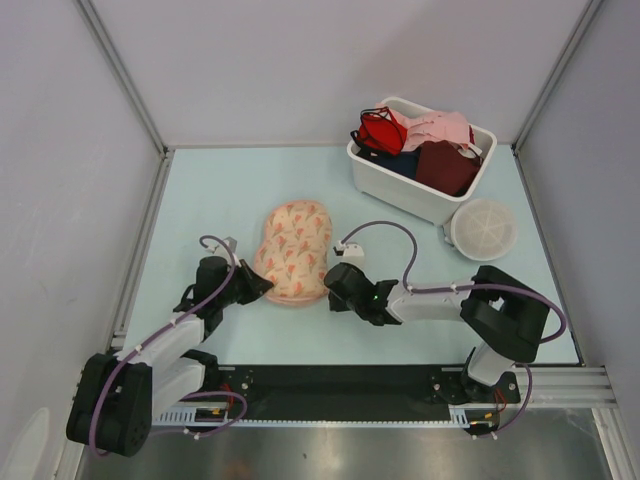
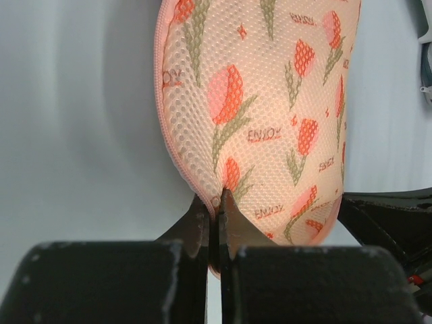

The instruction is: Unzip the laundry bag and remove the bra

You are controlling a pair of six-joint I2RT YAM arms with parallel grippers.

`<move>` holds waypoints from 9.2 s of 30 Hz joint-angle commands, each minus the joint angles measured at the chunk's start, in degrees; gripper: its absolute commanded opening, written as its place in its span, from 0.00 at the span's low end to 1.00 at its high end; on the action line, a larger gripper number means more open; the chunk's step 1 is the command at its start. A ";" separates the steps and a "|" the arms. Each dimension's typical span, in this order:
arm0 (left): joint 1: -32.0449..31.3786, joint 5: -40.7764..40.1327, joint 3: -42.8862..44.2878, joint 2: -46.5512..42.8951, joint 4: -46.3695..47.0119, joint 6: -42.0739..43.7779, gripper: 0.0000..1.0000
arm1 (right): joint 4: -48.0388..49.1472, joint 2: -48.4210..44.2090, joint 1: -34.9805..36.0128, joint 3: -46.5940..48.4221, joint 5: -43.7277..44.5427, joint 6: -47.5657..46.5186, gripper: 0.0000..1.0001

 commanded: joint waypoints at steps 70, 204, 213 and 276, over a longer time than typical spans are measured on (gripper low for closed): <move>0.14 -40.28 31.50 -22.12 -43.10 20.73 1.00 | -6.09 19.75 9.91 36.59 -2.89 -23.97 0.58; 4.10 -29.28 28.51 -22.65 -37.91 22.49 1.00 | -21.73 17.30 -8.72 46.61 -14.58 -7.45 0.00; 4.10 -28.84 28.60 -22.30 -38.00 22.58 1.00 | -25.07 7.55 -6.35 48.19 -8.61 -8.33 0.00; 4.10 -29.11 28.87 -20.80 -37.91 22.93 1.00 | -34.48 25.64 -54.16 90.29 -20.03 -31.18 0.00</move>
